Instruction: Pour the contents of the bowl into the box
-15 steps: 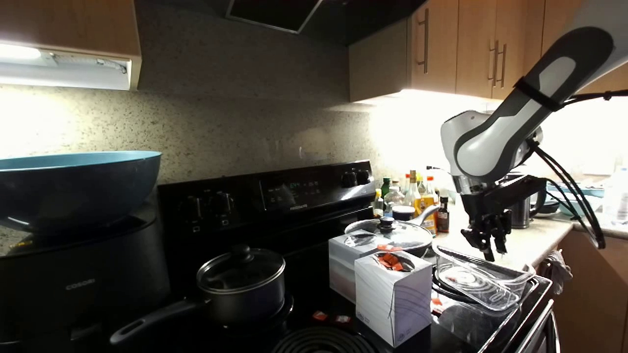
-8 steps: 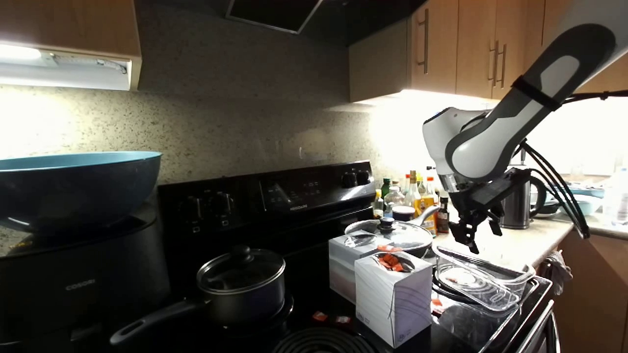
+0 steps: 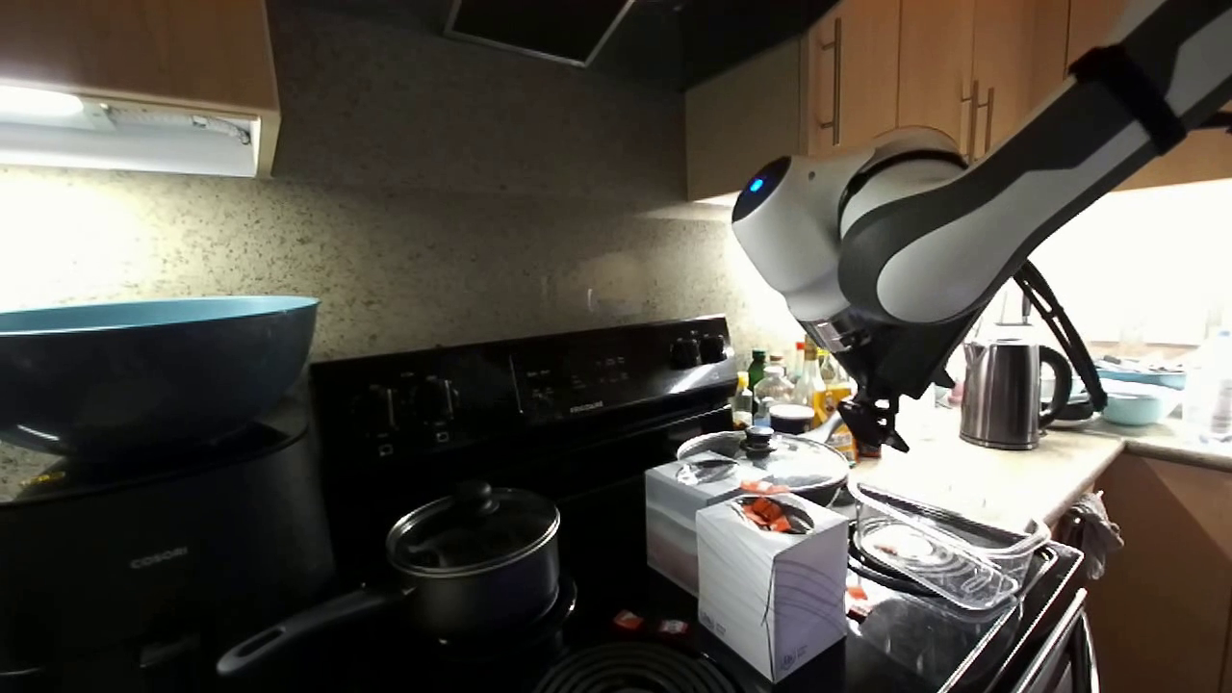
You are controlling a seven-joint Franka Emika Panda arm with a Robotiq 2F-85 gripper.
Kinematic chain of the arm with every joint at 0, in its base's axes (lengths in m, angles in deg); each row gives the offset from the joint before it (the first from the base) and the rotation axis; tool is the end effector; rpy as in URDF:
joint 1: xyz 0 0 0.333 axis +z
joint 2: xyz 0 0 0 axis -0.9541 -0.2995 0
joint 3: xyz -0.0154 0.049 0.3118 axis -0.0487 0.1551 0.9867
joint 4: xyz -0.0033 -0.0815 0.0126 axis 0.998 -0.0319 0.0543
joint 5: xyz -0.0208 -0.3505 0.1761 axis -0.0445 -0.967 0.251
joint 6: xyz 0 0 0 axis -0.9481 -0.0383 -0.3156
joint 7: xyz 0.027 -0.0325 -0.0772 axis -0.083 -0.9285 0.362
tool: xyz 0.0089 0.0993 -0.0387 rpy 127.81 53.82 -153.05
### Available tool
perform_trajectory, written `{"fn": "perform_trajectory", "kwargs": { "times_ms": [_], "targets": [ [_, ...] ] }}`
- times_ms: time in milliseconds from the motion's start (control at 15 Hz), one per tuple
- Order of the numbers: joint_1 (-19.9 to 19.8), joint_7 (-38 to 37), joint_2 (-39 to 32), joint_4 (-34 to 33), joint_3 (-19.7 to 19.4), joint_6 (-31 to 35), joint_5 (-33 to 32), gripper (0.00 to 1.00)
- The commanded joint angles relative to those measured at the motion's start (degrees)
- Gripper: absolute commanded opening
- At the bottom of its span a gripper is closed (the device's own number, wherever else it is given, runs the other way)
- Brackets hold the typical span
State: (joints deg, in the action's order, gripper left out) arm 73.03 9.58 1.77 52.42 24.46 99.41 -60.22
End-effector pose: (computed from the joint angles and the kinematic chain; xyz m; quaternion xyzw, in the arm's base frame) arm 0.4446 -0.0121 0.3914 0.9177 -0.1159 -0.0086 0.3800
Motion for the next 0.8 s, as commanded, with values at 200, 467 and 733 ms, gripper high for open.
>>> {"fn": "perform_trajectory", "kwargs": {
  "times_ms": [200,467,733],
  "targets": [
    [4.51,4.27,3.2,0.6,2.2,4.15,0.94,1.0],
    [5.52,9.34,0.81,-0.71,2.27,8.9,2.8,1.0],
    [5.52,15.53,-2.86,-2.32,2.45,8.26,7.11,1.0]
  ]
}}
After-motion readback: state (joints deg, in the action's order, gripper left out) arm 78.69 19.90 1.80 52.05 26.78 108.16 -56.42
